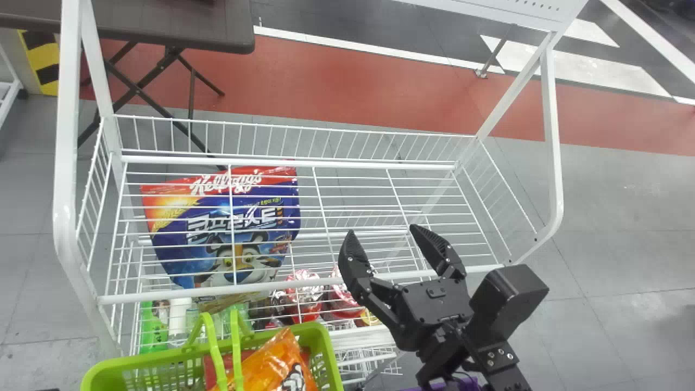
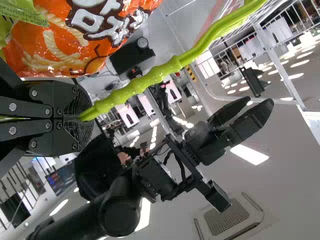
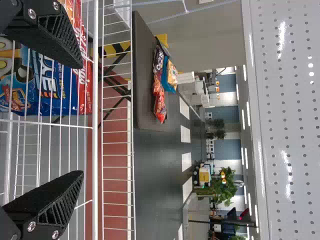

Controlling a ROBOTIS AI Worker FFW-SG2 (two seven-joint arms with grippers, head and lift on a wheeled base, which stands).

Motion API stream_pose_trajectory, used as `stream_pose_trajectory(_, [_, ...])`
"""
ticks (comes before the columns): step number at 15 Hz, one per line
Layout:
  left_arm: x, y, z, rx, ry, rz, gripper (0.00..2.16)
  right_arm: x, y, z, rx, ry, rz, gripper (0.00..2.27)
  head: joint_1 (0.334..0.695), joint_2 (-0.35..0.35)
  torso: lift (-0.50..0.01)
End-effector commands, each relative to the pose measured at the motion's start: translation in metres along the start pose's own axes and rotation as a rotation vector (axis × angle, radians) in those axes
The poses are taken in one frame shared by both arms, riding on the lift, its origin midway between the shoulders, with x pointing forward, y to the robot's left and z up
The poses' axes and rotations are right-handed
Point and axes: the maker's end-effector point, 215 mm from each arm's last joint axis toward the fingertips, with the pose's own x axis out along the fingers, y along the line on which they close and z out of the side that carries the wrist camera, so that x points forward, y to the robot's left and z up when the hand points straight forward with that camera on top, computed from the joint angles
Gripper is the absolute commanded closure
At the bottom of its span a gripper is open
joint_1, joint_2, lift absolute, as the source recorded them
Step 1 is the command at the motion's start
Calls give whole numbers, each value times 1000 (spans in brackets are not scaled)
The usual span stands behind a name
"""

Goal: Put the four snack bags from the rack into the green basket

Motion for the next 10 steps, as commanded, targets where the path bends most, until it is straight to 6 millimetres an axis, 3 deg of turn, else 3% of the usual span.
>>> stream_pose_trajectory(1, [0,0,0,0,2,0,2138,0,-1,0,1,1,-1,53,695,-350,-6])
stream_pose_trajectory(10, [2,-1,-1,-3,7,-1,2138,-1,0,2,11,-6,9,63,695,-350,-6])
